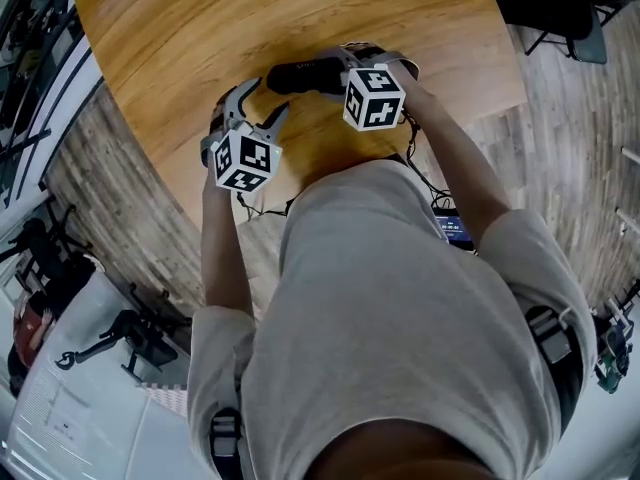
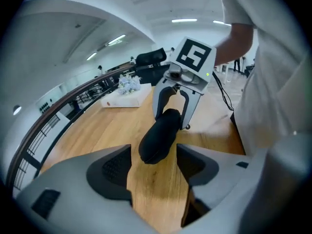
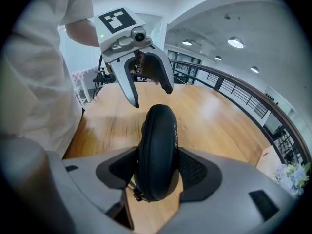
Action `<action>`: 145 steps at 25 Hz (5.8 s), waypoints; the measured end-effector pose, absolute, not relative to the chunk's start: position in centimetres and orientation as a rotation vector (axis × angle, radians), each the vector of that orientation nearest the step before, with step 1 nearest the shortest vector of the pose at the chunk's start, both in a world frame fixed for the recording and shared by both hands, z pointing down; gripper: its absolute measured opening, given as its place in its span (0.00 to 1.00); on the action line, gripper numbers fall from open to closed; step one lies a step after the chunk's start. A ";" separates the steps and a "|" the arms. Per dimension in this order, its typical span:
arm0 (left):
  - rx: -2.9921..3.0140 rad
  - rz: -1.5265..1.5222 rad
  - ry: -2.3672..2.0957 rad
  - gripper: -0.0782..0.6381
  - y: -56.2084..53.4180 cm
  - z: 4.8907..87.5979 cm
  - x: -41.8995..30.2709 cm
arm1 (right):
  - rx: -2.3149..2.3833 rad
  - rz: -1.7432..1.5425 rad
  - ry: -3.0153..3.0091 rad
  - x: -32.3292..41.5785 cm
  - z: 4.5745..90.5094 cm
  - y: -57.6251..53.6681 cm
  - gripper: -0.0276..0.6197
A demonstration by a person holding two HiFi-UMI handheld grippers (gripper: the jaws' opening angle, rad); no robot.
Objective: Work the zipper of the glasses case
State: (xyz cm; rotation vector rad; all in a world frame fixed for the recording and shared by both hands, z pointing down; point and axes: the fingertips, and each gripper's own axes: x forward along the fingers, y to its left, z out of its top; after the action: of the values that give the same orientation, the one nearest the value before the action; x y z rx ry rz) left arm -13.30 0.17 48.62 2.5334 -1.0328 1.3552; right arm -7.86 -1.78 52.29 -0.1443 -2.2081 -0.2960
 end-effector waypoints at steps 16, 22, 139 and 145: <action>2.657 1.847 -0.616 0.55 1.1 54.5 -8.1 | -0.326 -0.193 -2.239 -8.2 52.3 1.6 0.47; 2.626 1.725 -0.636 0.53 1.0 55.3 -8.5 | -0.247 -0.171 -2.290 -8.3 52.4 1.0 0.47; 2.631 1.346 -0.636 0.50 2.2 55.4 -11.8 | -0.178 0.784 -2.485 -5.5 53.9 -0.7 0.15; 2.568 1.595 -0.707 0.50 1.9 56.5 -11.8 | -0.096 0.759 -2.493 -5.3 53.6 -0.5 0.09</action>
State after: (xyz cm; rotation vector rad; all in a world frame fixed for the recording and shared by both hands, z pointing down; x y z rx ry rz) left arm -11.81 1.91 56.46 2.5684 -0.7073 1.5951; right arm -5.27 -0.47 53.64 -0.0962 -2.4935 0.7589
